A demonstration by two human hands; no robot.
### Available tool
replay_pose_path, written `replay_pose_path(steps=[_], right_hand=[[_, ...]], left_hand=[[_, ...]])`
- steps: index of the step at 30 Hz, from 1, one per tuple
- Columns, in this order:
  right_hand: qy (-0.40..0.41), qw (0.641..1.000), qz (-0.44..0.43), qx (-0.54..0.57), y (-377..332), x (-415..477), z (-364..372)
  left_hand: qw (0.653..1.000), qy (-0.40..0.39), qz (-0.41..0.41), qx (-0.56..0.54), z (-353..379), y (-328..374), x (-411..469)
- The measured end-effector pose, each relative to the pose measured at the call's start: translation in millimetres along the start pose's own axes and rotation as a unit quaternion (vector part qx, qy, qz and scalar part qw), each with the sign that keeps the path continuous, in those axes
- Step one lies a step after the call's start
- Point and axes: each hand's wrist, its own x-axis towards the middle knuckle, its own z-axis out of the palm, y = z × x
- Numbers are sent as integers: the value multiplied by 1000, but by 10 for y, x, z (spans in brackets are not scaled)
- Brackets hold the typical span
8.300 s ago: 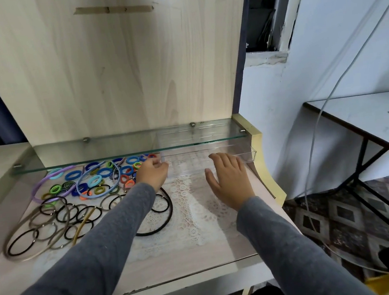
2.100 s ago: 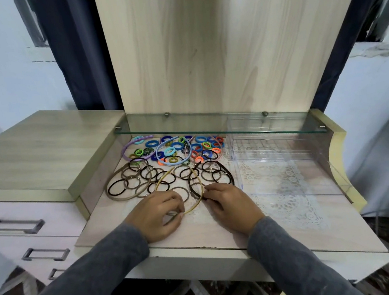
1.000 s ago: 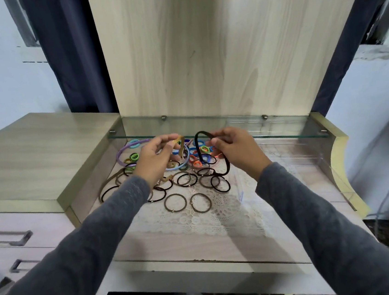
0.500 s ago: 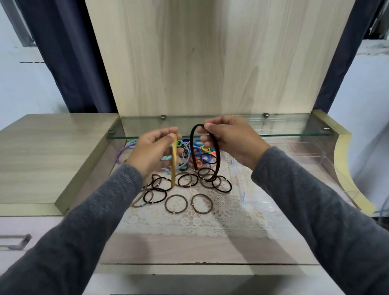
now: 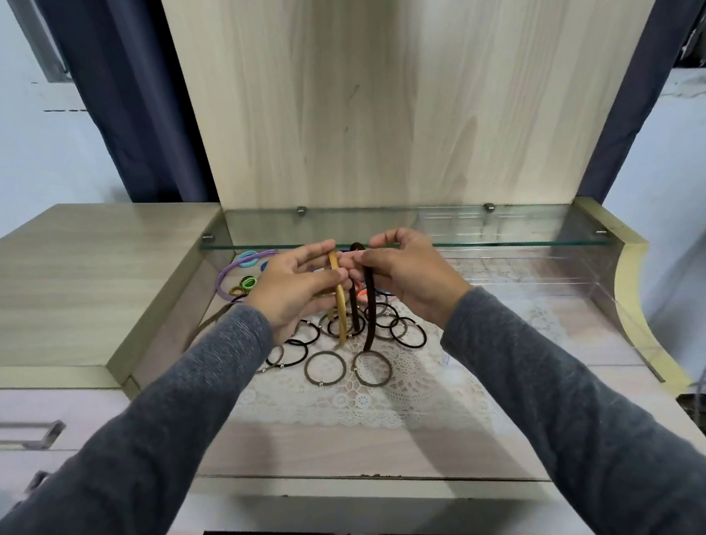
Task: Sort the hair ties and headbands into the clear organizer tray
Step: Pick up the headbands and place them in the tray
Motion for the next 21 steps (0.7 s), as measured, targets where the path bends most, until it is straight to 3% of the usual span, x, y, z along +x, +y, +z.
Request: replay_pose_path(steps=[21], right_hand=[[-22, 995, 8, -95, 5, 5, 64]], left_hand=[[998, -48, -26, -11, -21, 36, 23]])
